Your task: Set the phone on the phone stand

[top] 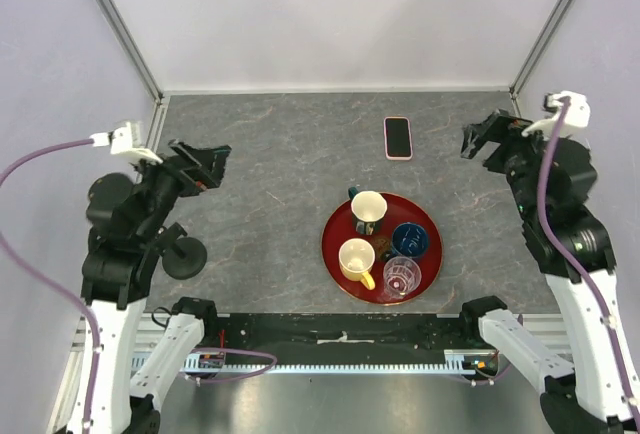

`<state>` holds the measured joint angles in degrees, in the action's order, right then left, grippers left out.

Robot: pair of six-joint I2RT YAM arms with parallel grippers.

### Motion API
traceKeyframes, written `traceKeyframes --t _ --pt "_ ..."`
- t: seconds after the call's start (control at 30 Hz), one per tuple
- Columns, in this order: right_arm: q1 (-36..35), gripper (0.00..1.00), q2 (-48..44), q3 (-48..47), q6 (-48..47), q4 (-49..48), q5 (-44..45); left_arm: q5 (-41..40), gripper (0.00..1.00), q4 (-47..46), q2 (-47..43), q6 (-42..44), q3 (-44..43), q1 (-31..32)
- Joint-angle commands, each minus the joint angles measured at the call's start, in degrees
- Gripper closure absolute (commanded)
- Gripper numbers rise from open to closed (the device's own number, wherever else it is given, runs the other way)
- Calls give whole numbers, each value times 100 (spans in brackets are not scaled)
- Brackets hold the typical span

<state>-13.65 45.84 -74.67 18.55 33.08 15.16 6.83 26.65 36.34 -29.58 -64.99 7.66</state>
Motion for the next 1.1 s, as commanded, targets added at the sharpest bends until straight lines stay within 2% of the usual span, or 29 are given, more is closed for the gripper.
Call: traceKeyframes --t 0.0,0.13,0.23,0.33,0.4,0.57,0.7,0.9,1.07 --pt "12 2 424 40 132 260 -607 328 3 796 268 -38 205 -28" --pt "-6 2 890 154 141 173 -1496 231 9 1218 391 -205 469 -19" --pt "-304 2 1109 444 97 -284 -2269 21 13 1438 409 -425 715 -19" --pt "-1015 2 1478 533 96 -600 -2255 -663 15 1780 304 -705 769 -19" --pt "-1551 2 1646 559 132 -872 -2219 -1487 15 2176 146 -864 760 -19" --pt "-2666 2 2244 612 369 -1619 -2324 -2378 15 2537 -706 -1093 760 -19" --pt "-3590 2 2893 735 956 -3021 -2167 -3010 18 3010 -988 -1164 446 -19" --pt "-4786 2 4264 560 2758 -5131 -1639 -3609 18 3153 -910 -945 -214 -19" --pt "-5410 2 5521 7 4075 -5891 -1033 -3882 18 3355 -909 -759 -681 -10"
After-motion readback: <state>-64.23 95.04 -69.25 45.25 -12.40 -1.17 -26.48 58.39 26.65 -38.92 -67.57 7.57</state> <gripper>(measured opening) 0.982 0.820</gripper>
